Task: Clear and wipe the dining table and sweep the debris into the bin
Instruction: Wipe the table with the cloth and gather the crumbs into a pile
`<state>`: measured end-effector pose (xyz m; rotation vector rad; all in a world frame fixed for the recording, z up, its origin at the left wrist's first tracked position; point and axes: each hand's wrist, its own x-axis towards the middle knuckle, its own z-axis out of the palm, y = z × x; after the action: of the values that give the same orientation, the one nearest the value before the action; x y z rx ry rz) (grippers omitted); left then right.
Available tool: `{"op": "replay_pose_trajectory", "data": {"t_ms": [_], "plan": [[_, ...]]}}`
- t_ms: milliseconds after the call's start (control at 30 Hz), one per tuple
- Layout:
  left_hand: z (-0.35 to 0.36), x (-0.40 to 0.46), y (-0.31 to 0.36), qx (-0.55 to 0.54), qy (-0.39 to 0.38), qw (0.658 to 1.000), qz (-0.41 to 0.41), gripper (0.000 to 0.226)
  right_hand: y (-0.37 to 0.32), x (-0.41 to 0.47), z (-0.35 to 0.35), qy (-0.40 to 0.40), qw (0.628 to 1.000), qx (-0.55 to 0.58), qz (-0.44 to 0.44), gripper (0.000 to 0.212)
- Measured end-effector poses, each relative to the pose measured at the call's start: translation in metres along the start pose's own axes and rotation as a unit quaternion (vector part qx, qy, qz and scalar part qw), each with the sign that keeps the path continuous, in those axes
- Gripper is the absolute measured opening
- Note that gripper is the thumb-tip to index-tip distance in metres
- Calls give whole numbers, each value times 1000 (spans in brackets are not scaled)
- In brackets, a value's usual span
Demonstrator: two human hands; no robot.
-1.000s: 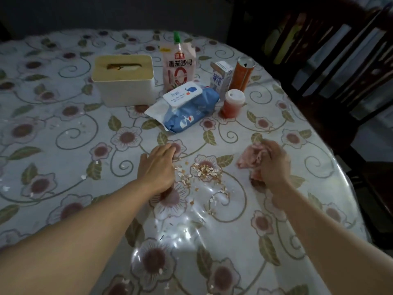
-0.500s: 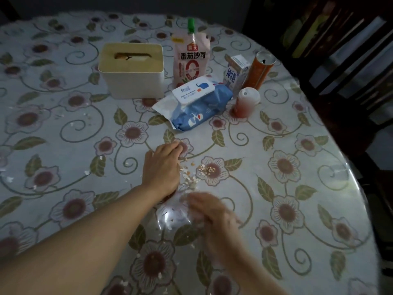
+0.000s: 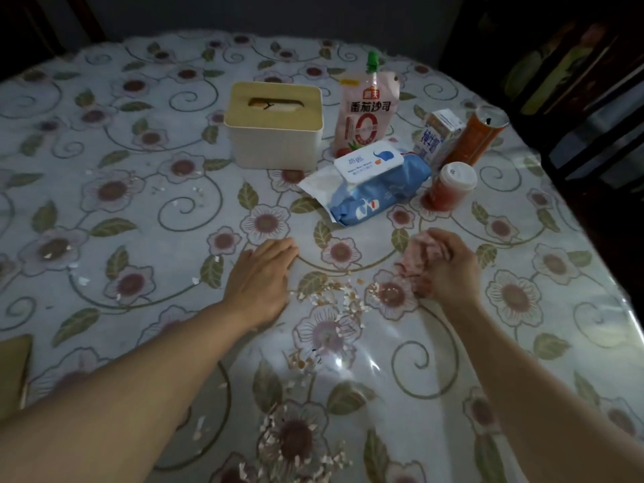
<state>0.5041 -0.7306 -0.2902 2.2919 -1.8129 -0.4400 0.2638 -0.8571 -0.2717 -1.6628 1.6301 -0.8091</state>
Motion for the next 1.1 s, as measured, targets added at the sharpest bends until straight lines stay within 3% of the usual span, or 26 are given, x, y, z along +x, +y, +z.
{"op": "replay_pose_trajectory", "data": {"t_ms": [100, 167, 300, 400, 500, 633, 800, 933, 1100], "plan": [[6, -1, 0, -10, 6, 1000, -4, 51, 7, -7, 25, -61, 996, -55, -28, 39], [6, 0, 0, -11, 12, 1000, -8, 52, -6, -51, 44, -110, 985, -63, -118, 31], [-1, -2, 1, -16, -30, 999, -9, 54, -35, -162, 74, -203, 956, -10, -210, 26], [-13, -13, -2, -25, -24, 999, 6, 49, -43, -208, 74, -324, 927, 40, -185, 26], [-24, -26, -18, -12, 18, 1000, 7, 46, -58, -201, 58, -376, 908, 98, -154, 19], [-32, -31, -44, 7, 25, 999, -42, 49, -72, -122, 37, -206, 970, 127, -31, 34], [-27, -26, -59, -13, 10, 998, -65, 49, -61, -18, 45, -54, 999, 6, -5, 37], [-18, -24, -63, -14, 17, 997, -72, 51, -41, -11, 78, -20, 995, -95, -34, 43], [-20, -23, -66, 2, 33, 998, -61, 52, -49, -63, 110, -90, 978, -111, -154, 39]]}}
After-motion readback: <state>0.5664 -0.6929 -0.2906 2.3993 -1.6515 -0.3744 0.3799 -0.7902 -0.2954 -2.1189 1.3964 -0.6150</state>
